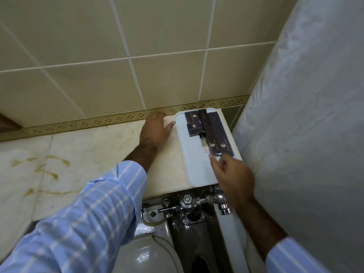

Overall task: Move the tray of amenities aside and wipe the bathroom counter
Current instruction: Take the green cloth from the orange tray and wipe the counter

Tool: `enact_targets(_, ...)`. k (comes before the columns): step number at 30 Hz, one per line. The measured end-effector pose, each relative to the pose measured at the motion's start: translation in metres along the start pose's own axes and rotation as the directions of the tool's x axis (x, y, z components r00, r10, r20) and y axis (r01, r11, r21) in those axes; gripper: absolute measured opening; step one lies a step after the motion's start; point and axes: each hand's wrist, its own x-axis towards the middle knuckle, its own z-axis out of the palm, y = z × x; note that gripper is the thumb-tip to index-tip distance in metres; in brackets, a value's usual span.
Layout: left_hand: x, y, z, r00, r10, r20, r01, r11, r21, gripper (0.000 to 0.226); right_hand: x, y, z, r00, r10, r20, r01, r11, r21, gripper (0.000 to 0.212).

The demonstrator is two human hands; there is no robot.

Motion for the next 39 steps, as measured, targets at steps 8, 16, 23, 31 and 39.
enact_targets(8,-0.078,-0.104,-0.105,0.995,0.044,-0.087,-0.011,0.936,0.351,0.088,0.06,-0.137,0.045,0.835,-0.459,0.304,0.533,0.813,-0.235,0.1)
enact_targets(16,-0.215,-0.274,-0.238,0.906,-0.295,-0.303,0.389,0.861,0.328,0.095,-0.062,-0.31,0.125,0.595,-0.674,0.437,0.764,0.643,-0.048,0.1)
enact_targets(23,-0.318,-0.375,-0.281,0.804,-0.522,-0.283,0.591,0.755,0.285,0.089,-0.193,-0.407,0.17,0.375,-0.701,0.606,0.801,0.575,0.168,0.079)
enact_targets(31,-0.334,-0.395,-0.246,0.649,-0.749,-0.136,0.761,0.64,0.108,0.063,-0.279,-0.431,0.192,0.428,-0.559,0.711,0.761,0.646,0.05,0.033)
enact_targets(39,-0.326,-0.41,-0.236,0.344,-0.939,0.002,0.756,0.276,-0.593,0.044,-0.291,-0.432,0.2,0.58,-0.461,0.672,0.525,0.842,0.124,0.036)
